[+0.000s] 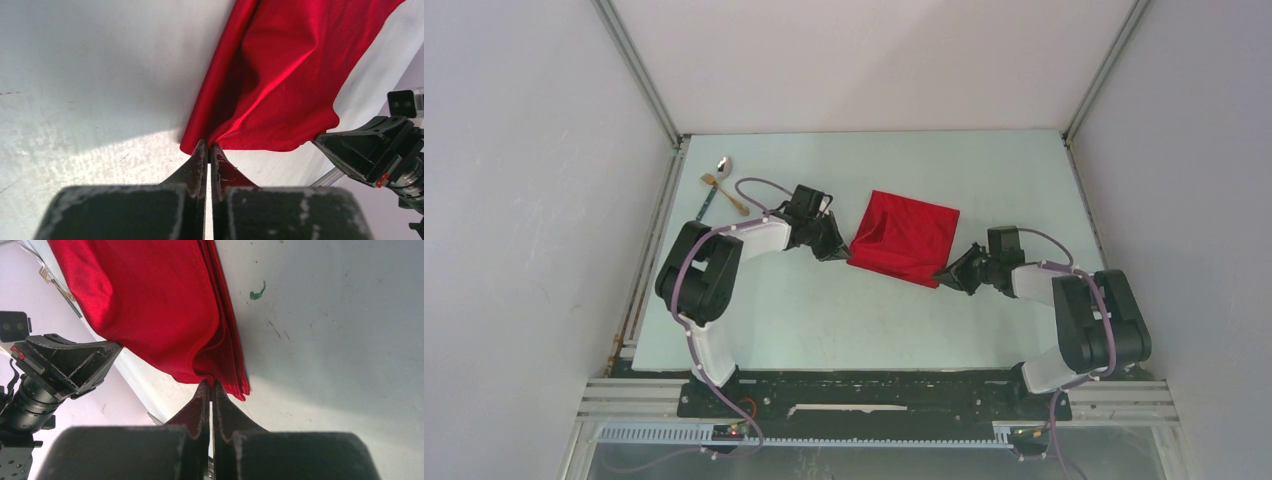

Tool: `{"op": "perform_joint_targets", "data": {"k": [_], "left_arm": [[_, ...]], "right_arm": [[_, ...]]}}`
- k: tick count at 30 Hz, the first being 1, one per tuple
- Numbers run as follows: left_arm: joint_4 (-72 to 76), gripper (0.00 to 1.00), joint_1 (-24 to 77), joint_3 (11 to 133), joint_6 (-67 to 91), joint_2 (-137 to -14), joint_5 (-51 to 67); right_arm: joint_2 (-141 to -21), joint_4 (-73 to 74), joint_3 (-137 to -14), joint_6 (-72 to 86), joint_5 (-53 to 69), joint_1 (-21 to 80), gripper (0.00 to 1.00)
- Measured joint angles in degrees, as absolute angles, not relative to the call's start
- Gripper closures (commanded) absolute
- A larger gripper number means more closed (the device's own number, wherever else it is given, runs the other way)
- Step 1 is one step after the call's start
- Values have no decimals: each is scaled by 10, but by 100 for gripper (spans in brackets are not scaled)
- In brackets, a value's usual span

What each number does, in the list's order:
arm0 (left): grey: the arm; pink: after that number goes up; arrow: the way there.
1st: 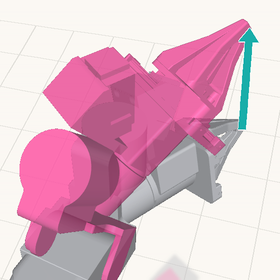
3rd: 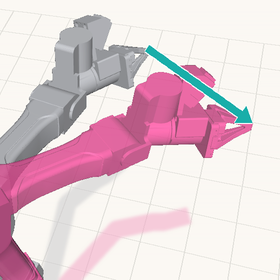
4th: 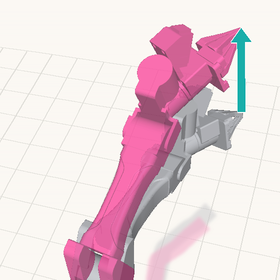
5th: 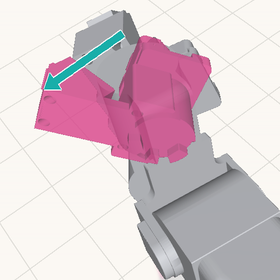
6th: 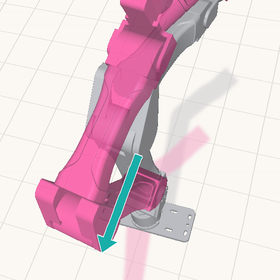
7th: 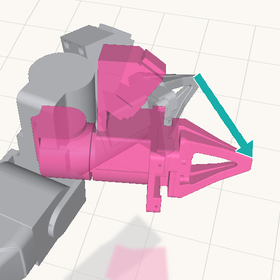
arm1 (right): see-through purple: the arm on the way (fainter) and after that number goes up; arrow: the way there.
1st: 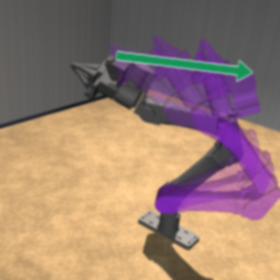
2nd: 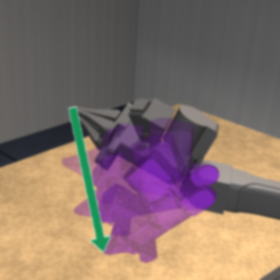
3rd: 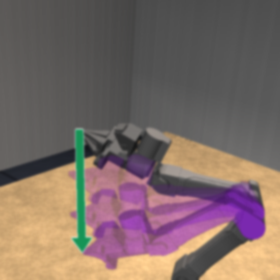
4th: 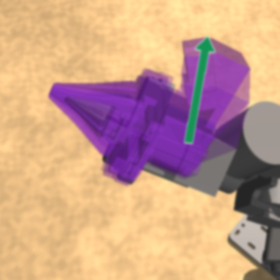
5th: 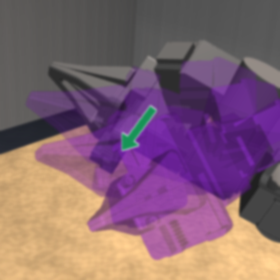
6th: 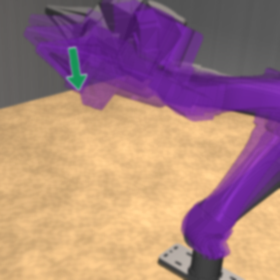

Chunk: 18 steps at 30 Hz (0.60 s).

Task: Fold the napkin into a case and place the utensils inside
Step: Smooth out the square-folded napkin at the center of the board.

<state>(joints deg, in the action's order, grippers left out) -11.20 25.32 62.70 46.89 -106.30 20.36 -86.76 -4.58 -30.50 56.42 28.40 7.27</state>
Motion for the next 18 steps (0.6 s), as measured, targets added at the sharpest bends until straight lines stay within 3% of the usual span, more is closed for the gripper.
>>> {"op": "perform_joint_targets", "data": {"k": [7, 18], "left_arm": [[-112, 99, 253, 609, 469, -1072, 211], [-124, 75, 252, 607, 459, -1069, 212]], "right_arm": [[-880, -50, -305, 558, 275, 76, 100], [-894, -59, -305, 556, 273, 76, 100]]}}
